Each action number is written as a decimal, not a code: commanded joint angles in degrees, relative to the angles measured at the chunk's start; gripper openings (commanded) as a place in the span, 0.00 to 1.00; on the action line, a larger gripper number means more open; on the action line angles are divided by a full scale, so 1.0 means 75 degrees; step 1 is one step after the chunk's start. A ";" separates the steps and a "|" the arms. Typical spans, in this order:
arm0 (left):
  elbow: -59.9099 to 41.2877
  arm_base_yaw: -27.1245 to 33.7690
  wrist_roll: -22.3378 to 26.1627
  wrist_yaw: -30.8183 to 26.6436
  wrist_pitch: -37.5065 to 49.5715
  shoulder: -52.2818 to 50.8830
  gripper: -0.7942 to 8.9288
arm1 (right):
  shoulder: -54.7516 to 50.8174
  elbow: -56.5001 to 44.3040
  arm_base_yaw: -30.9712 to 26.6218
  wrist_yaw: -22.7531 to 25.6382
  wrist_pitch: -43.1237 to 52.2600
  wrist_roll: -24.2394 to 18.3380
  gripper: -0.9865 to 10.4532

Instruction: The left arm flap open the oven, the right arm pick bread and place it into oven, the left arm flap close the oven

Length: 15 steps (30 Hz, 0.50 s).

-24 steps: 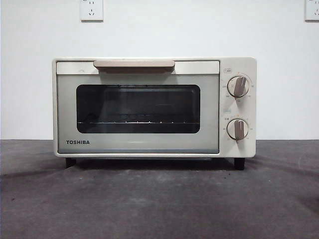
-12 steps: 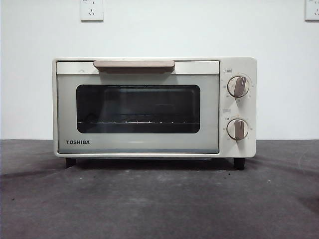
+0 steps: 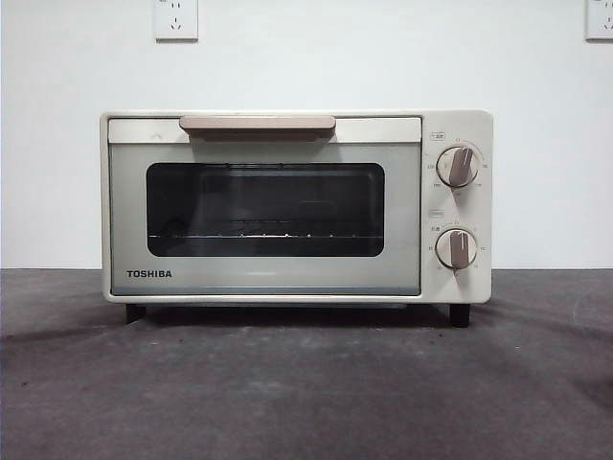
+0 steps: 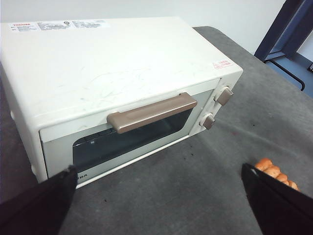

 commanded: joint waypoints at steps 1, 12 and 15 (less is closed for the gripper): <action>0.0172 -0.0052 0.0050 0.0017 0.0070 0.0052 0.66 | 0.0606 0.0090 0.0181 0.0685 -0.0408 -0.0347 0.55; 0.0172 -0.0169 0.0032 0.0020 0.0090 0.0050 0.66 | 0.2888 0.0000 0.1029 0.2127 -0.0644 -0.0236 0.55; 0.0172 -0.0181 0.0032 0.0020 0.0070 0.0050 0.66 | 0.3483 0.0000 0.1239 0.2483 -0.0603 -0.0192 0.55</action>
